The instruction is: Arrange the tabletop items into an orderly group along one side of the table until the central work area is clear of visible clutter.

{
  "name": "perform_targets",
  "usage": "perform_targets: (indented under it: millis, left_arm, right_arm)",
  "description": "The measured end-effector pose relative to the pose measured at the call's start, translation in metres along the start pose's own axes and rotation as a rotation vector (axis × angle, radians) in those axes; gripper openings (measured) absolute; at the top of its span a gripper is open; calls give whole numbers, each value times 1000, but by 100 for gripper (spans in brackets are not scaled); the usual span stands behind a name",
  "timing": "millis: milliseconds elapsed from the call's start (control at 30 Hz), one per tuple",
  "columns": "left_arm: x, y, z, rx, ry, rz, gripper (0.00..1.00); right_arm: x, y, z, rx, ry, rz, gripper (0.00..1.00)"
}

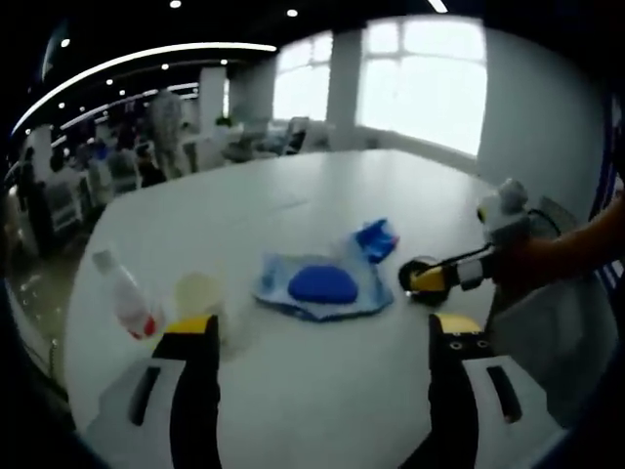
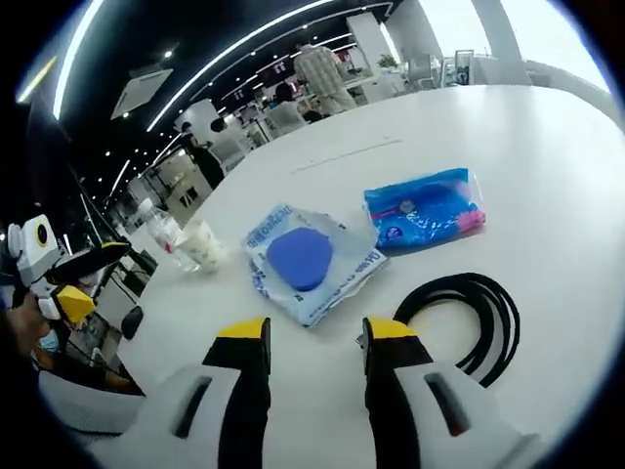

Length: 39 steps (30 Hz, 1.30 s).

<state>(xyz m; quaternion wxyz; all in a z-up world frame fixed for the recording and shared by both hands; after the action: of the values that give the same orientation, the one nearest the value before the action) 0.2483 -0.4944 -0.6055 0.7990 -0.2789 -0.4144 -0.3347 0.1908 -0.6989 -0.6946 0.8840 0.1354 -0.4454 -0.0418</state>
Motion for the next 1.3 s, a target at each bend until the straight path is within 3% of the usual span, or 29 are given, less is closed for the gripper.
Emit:
perform_targets:
  millis: [600,733,1300]
  left_arm:
    - [-6,13,-47,-31,161,-19,67]
    - [-5,16,-53,-38,168,-30,52]
    - [7,35,-83,-34,196,-12,47]
  right_arm:
    - [-5,9,-4,22,-3,26,38]
    - [-4,9,-5,21,-7,27,39]
    - [-4,8,-8,26,-2,53,39]
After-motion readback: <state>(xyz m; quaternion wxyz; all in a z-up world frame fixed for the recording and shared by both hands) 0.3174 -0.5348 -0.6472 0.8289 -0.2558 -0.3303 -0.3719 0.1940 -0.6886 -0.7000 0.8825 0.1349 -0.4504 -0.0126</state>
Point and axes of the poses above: the point that each gripper's makers call its tool centre point, and the gripper's own axes: z roughly backward along the fingers, y roughly to its left, x roughly out of its top, the point moved 3 cm from there along z, roughly backward along the fingers, and after that the axes turned 7 degrees about z, right-handed, at the moved point
